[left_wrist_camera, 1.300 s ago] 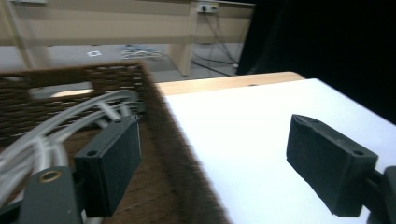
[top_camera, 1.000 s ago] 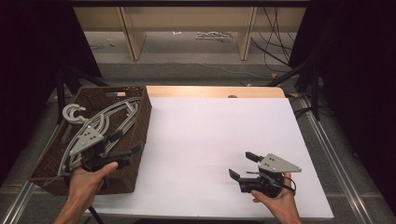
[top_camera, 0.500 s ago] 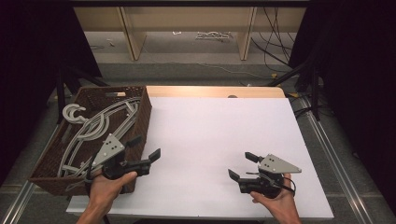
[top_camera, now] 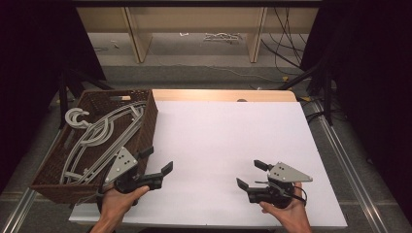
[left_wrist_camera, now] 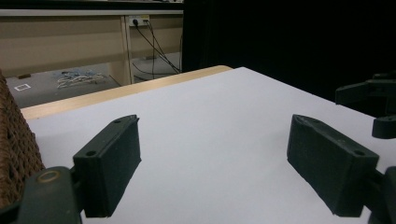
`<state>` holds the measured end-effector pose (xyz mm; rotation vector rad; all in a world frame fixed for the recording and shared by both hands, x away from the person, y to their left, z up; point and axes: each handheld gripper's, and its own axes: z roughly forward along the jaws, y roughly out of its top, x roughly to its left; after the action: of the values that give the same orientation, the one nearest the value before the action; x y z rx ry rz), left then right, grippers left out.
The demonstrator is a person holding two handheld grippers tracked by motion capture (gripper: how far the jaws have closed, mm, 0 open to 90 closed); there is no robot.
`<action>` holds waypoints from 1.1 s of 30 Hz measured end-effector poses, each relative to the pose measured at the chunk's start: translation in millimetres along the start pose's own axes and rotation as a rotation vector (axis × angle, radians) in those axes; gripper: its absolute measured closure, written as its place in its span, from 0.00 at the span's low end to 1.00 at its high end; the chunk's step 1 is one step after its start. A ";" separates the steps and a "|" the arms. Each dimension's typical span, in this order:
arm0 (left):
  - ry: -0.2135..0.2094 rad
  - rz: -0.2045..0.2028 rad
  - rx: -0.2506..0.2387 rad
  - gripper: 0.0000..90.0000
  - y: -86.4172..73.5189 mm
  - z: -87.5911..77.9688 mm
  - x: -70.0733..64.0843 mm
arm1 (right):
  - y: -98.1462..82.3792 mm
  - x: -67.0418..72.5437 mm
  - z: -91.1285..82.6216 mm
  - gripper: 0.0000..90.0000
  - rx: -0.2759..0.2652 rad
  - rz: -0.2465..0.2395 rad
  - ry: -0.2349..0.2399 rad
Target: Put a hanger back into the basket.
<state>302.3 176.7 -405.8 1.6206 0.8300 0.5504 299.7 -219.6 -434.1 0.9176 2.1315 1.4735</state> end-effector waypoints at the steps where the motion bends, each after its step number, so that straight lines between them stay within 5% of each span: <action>1: 0.000 0.007 0.001 0.19 -2.3 -0.5 0.6 | -0.2 0.6 -0.3 0.18 -0.002 0.005 0.004; 14: 0.005 0.007 0.005 0.18 -27.8 -9.2 1.2 | -3.9 11.0 -10.1 0.18 -0.029 0.016 -0.018; 33: 0.001 0.020 0.001 0.18 -29.3 -9.5 0.9 | -7.9 17.9 -17.1 0.18 -0.040 0.020 -0.045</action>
<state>289.5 185.6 -432.3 1.6312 0.8162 0.5652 273.8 -220.3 -434.2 0.9506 2.0589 1.4859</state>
